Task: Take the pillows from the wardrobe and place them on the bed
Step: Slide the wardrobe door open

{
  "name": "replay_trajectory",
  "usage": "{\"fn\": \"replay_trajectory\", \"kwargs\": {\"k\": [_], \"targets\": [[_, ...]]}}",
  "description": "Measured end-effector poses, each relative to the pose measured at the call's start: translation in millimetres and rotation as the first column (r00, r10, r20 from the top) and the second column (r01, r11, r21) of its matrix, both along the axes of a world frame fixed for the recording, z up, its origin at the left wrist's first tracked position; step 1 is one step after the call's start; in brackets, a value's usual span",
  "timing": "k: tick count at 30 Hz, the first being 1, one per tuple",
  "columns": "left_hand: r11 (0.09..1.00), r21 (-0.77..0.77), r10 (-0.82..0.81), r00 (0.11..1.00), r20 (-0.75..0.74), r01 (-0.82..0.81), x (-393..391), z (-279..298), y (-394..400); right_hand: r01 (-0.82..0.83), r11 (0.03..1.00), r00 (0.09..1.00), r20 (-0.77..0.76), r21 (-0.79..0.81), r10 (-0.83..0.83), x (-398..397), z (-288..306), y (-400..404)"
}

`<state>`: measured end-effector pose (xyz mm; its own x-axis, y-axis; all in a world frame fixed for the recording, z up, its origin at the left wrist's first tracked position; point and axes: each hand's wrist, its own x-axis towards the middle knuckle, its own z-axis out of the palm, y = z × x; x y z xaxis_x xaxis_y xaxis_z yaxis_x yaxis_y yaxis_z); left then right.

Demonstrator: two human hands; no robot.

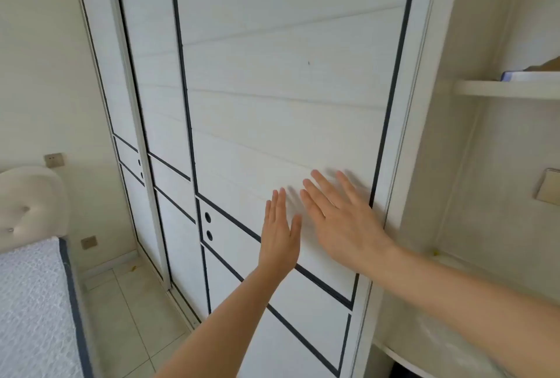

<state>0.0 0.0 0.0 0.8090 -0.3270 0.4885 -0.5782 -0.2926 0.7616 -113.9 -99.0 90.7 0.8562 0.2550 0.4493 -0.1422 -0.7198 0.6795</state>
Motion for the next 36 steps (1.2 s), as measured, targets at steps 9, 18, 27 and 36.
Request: {"fn": "replay_trajectory", "kwargs": {"k": [9,18,27,36], "targets": [[0.999,-0.033,-0.017,1.0,0.007,0.017,12.7,-9.1,-26.4,0.189,0.979,0.981,0.051,-0.074,-0.186,10.1,-0.5,-18.2],[0.985,-0.167,0.044,0.997,-0.062,-0.053,7.9,-7.9,-51.4,0.323,0.938,0.947,0.034,-0.13,-0.321,25.9,-12.0,-12.6],[0.967,-0.225,0.113,0.993,-0.029,-0.116,17.5,-19.1,-64.3,0.358,0.923,0.934,0.066,-0.141,-0.352,39.7,-21.9,-17.6],[0.953,-0.288,0.093,0.995,-0.033,-0.098,53.5,-25.0,-57.5,0.378,0.911,0.925,0.1,-0.167,-0.366,72.0,-26.6,-8.5]]}}
